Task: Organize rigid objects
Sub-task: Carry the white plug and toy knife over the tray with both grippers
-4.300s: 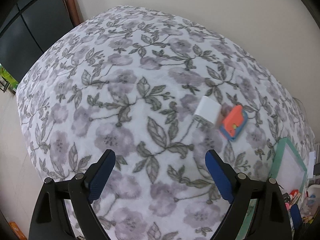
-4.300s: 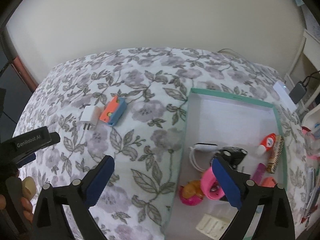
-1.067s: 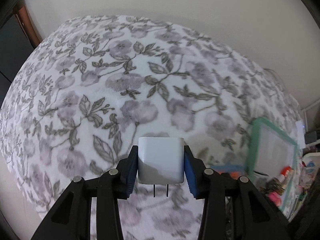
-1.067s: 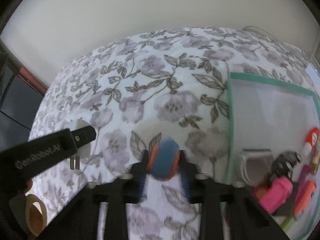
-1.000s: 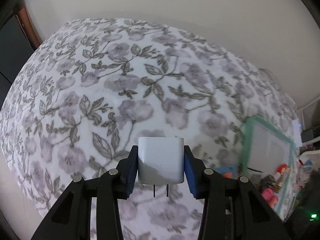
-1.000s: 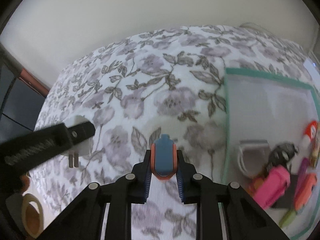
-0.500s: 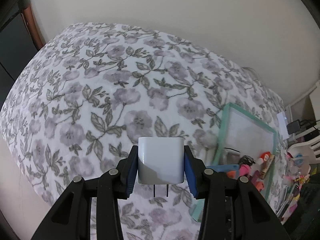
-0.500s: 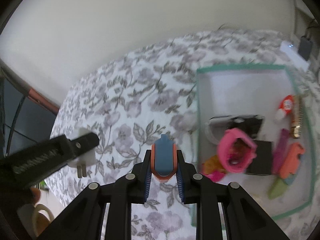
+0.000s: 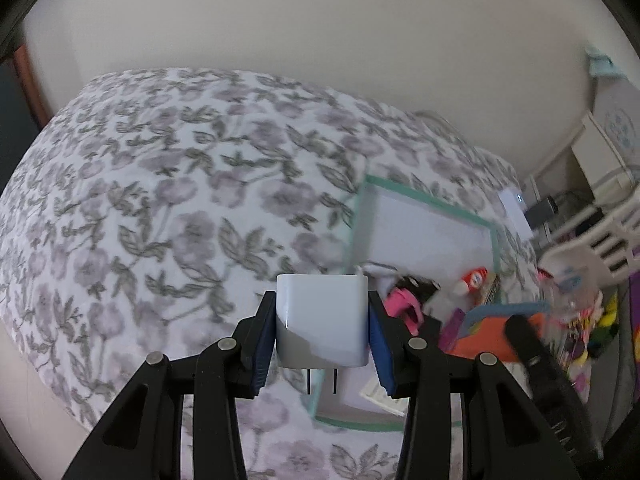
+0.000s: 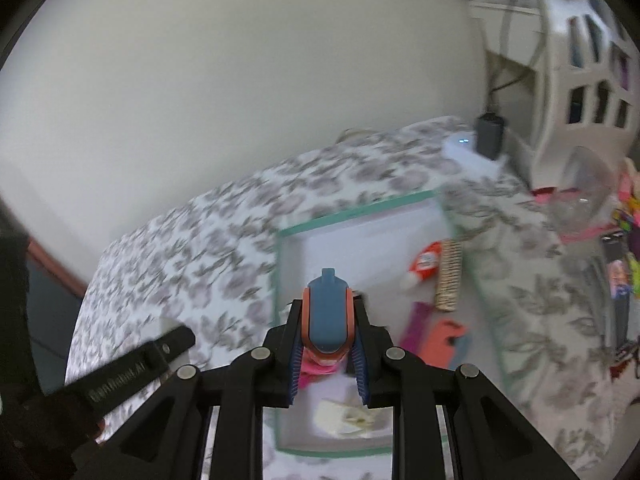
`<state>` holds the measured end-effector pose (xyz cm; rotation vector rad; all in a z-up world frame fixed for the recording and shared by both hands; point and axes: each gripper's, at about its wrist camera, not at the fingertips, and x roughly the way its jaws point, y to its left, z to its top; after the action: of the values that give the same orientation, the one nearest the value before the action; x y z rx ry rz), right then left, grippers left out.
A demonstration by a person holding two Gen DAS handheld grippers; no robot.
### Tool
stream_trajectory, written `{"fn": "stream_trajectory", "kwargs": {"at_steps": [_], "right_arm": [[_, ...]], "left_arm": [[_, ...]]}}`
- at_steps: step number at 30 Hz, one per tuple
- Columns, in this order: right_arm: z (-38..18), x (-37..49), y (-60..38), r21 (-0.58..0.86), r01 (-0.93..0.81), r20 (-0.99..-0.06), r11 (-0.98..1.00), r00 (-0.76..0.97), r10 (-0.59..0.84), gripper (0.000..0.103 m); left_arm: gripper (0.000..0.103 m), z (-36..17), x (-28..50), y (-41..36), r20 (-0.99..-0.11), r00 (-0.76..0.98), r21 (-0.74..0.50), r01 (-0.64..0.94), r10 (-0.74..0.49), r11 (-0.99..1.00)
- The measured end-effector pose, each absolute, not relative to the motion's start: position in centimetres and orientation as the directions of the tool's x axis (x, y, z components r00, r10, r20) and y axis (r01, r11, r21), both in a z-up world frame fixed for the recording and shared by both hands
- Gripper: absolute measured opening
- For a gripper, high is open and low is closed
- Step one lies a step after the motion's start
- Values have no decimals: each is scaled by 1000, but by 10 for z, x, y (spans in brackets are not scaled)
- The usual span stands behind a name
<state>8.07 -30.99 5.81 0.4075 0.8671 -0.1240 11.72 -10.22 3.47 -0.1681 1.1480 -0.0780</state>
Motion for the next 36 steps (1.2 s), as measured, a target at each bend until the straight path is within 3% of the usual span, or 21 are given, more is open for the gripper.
{"fn": "stream_trajectory", "kwargs": {"at_steps": [11,36], "right_arm": [[37,77,-343,269,358,-811,894,584,10,23],[4,86,-336,165,373,-887,913,461,-28,23]], "left_arm": [[45,-10,105,-134,-936,289,-192,66,-203,979],[45,-56,98,-152,-978,123,-157,111,-170,981]]}}
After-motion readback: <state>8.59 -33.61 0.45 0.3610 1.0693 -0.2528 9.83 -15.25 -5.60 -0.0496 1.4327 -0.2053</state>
